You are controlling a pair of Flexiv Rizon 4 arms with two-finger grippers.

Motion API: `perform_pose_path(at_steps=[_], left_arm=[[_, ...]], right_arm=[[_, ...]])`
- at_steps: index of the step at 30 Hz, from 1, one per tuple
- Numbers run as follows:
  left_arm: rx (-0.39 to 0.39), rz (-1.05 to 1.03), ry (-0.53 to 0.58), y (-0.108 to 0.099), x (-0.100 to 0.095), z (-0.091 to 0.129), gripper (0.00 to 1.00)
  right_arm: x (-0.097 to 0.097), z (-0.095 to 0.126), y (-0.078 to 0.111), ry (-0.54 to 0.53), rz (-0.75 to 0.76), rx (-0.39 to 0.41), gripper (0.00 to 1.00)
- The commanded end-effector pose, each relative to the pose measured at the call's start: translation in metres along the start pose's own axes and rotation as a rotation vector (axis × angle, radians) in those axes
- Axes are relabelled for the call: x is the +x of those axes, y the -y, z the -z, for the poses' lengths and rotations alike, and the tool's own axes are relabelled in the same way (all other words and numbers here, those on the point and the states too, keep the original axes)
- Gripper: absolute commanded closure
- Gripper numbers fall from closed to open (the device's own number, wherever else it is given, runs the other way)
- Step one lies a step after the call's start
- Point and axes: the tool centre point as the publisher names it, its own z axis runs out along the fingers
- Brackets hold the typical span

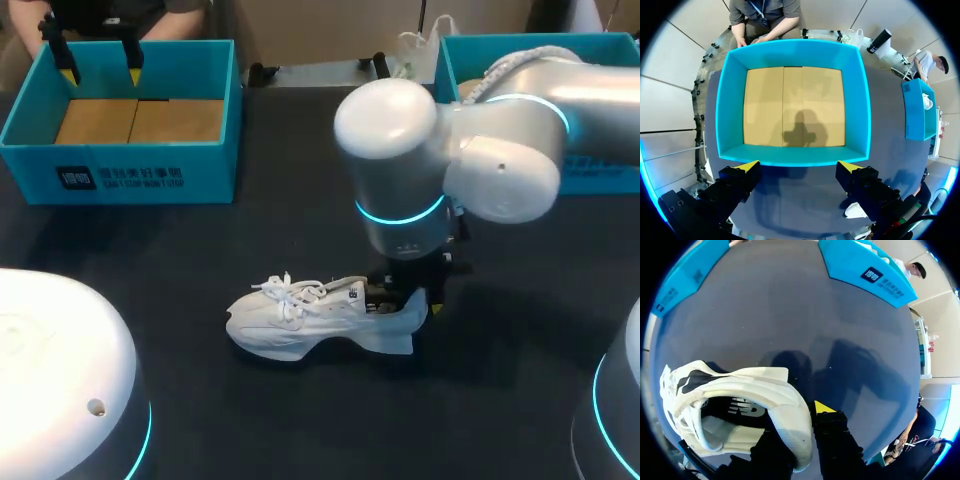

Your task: Take the shoe out of the shoebox, open the shoe tongue, remove and reinsert the insole, then place the shoe into the shoebox

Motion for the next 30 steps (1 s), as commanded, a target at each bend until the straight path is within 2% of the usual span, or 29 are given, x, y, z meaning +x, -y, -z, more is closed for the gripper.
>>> perform_pose_path(at_steps=[1,17,30], left_arm=[[0.000,0.000,-0.001,0.000,0.000,0.000,0.00],[0.000,0.000,-0.001,0.000,0.000,0.000,0.00],[0.000,0.000,-0.001,0.000,0.000,0.000,0.00]], right_arm=[[0.010,-0.001,-0.002,0.035,-0.002,0.004,1.00],[0.013,-0.008,-0.003,0.071,-0.024,0.009,1.00],[0.014,-0.020,-0.001,0.009,-0.017,0.036,1.00]])
